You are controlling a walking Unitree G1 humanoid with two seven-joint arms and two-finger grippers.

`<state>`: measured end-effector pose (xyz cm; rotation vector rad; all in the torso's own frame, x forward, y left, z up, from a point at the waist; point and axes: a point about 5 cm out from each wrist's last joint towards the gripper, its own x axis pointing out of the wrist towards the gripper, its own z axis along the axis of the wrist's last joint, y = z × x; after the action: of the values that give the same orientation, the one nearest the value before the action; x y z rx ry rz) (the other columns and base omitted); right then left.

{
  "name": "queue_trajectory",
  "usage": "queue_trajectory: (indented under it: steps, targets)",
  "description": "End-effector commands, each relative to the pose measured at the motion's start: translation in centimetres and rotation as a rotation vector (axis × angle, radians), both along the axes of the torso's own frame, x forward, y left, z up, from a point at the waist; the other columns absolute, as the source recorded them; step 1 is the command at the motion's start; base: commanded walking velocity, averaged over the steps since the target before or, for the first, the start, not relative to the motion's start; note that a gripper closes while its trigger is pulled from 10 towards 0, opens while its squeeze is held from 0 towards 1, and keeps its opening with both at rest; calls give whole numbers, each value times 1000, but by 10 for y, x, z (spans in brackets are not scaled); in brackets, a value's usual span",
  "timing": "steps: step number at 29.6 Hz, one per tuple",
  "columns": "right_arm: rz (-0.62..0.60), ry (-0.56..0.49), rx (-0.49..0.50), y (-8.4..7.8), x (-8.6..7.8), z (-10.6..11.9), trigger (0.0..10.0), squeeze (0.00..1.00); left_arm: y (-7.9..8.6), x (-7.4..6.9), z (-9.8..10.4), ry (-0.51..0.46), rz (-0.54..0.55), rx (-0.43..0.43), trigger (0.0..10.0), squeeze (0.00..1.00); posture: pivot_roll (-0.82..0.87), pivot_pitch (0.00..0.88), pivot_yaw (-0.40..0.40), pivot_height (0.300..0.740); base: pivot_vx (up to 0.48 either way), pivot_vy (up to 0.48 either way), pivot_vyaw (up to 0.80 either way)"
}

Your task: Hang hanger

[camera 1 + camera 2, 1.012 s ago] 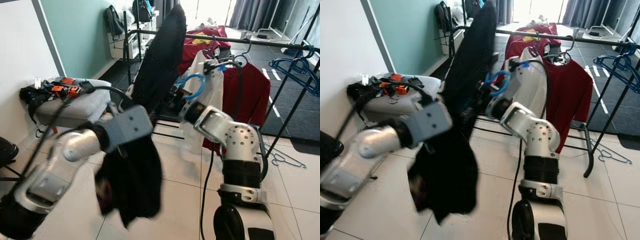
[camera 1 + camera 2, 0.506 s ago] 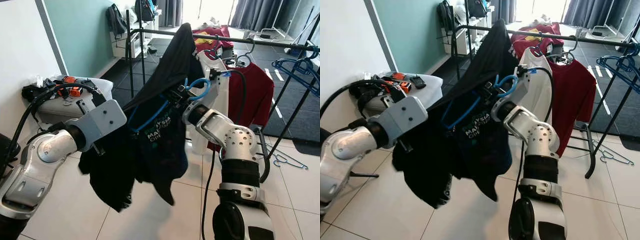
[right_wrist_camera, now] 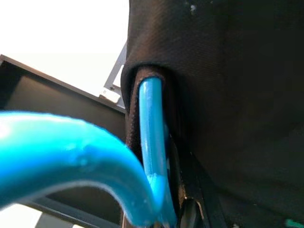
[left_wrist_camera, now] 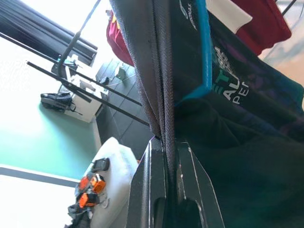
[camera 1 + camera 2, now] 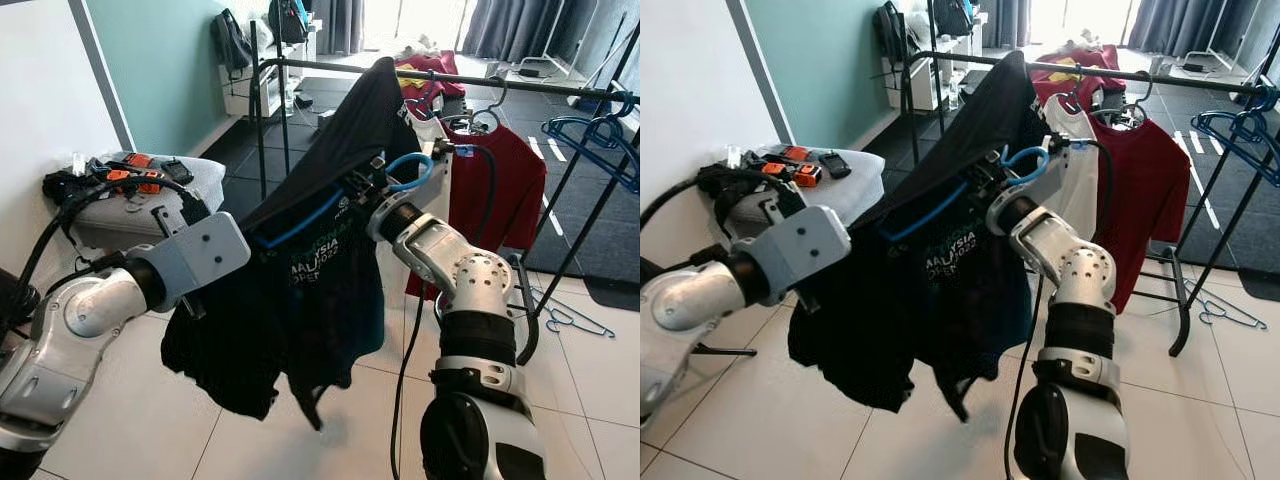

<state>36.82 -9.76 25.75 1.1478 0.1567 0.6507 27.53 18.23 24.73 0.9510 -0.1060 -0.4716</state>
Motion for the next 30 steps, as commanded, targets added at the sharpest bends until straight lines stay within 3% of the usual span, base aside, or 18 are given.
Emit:
queue_trajectory:
  steps: [1, 7, 10, 15, 17, 18, 22, 24, 30]
  targets:
    - [-59, -47, 68, -15, 2, 16, 10000, 0, 17, 3, -14, 55, 81, 62, 10000, 0, 10, 0, -15, 740, 0, 0, 0]
    - [34, -45, 7, 7, -3, 12, 10000, 0, 12, 10, -22, 20, 82, 101, 10000, 0, 12, 0, -21, 740, 0, 0, 0]
    - [96, -45, -26, 19, -9, 10, 10000, 0, 5, 17, -14, -78, 88, 101, 10000, 0, 12, 0, -24, 740, 0, 0, 0]
    - [102, -45, -24, 20, -9, 10, 10000, 0, 3, 19, -11, -114, 89, 103, 10000, 0, 10, 0, -22, 740, 0, 0, 0]
    - [88, -46, 0, 19, -8, 13, 10000, 0, 2, 20, -9, -135, 86, 103, 10000, 0, 8, 0, -20, 740, 0, 0, 0]
    - [22, -26, 31, 9, -3, 14, 10000, 0, 2, 19, -14, -133, 71, 107, 10000, 0, 5, 0, -17, 740, 0, 0, 0]
    - [-13, -15, 33, 5, -1, 14, 10000, 0, 2, 18, -18, -123, 64, 110, 10000, 0, 6, 0, -19, 740, 0, 0, 0]
    - [-106, 24, 21, -6, 5, 10, 10000, 0, 5, 13, -24, -97, 57, 103, 10000, 0, 8, 0, -24, 740, 0, 0, 0]
    - [-216, 99, 60, -20, 14, 3, 10000, 0, 5, 8, -31, -73, 42, 95, 10000, 0, 14, 0, -26, 740, 0, 0, 0]
